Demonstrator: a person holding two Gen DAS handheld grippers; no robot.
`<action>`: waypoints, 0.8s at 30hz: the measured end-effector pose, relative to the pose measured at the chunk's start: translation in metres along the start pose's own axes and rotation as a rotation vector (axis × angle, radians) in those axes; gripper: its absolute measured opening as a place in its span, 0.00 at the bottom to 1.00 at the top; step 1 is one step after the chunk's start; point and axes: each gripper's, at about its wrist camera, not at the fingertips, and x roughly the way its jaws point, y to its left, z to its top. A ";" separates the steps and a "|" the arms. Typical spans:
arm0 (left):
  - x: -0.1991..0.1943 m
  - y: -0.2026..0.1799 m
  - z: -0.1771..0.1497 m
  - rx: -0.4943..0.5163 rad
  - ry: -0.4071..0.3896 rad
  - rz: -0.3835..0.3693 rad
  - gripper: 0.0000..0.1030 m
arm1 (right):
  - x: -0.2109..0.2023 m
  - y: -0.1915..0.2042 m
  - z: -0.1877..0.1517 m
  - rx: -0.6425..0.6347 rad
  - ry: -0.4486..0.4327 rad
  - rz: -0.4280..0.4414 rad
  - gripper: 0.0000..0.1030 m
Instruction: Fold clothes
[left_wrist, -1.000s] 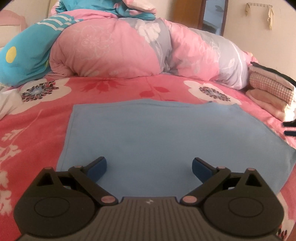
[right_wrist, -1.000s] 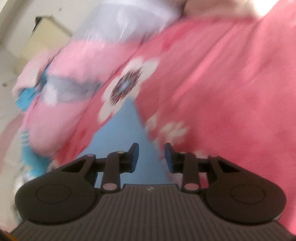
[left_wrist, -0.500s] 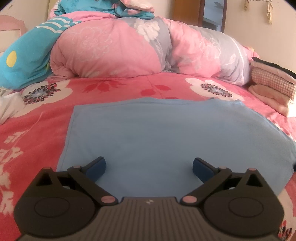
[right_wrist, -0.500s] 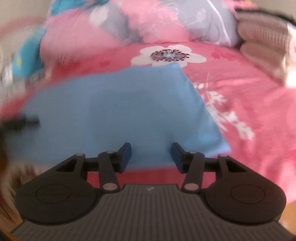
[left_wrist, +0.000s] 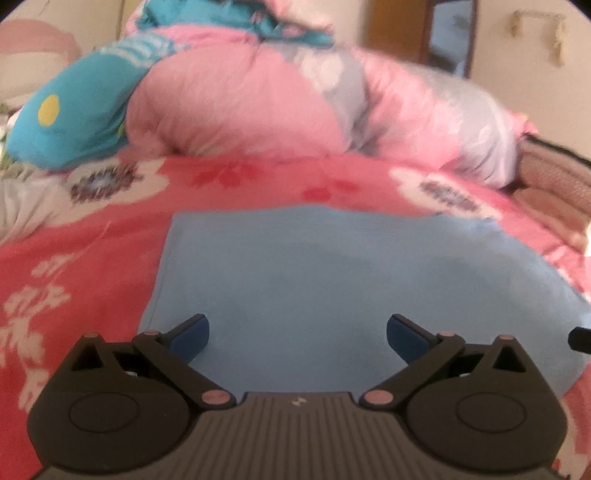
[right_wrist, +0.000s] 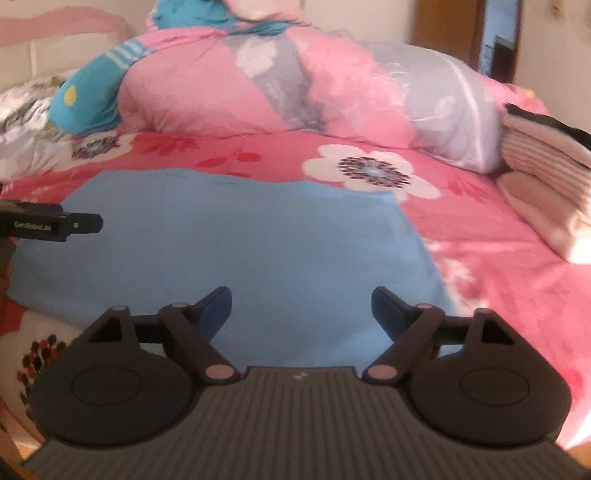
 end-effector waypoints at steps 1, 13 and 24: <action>0.003 0.000 -0.001 -0.003 0.016 0.012 1.00 | 0.006 0.004 0.000 0.000 0.011 0.007 0.84; 0.005 -0.012 -0.005 0.047 0.033 0.080 1.00 | 0.045 0.025 -0.012 0.032 0.068 0.012 0.99; 0.007 -0.012 -0.003 0.031 0.052 0.073 1.00 | 0.044 0.025 -0.017 0.061 0.061 0.006 0.99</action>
